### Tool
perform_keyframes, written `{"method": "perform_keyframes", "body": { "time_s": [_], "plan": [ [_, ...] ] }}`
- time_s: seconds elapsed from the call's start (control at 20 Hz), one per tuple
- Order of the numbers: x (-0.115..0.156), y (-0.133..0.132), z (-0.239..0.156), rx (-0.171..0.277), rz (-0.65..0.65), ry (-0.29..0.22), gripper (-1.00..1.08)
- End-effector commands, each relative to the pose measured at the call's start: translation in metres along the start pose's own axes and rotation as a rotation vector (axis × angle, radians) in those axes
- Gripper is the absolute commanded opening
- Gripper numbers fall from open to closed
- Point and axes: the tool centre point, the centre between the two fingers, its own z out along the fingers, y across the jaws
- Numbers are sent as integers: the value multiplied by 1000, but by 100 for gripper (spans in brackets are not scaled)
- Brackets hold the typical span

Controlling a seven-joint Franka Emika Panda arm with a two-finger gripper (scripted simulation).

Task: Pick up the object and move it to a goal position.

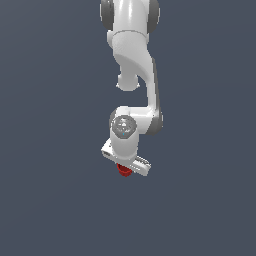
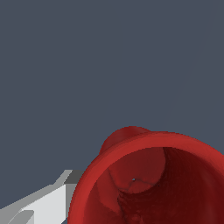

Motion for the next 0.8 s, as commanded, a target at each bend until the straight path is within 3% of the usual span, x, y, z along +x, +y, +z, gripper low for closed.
{"method": "perform_keyframes", "body": {
  "time_s": [0.0,0.4,0.75],
  "plan": [
    [0,0,0,0,0,0,-100],
    [-5,3,-13,0,0,0,-100],
    [-19,10,-47,0,0,0,-100]
  ]
}}
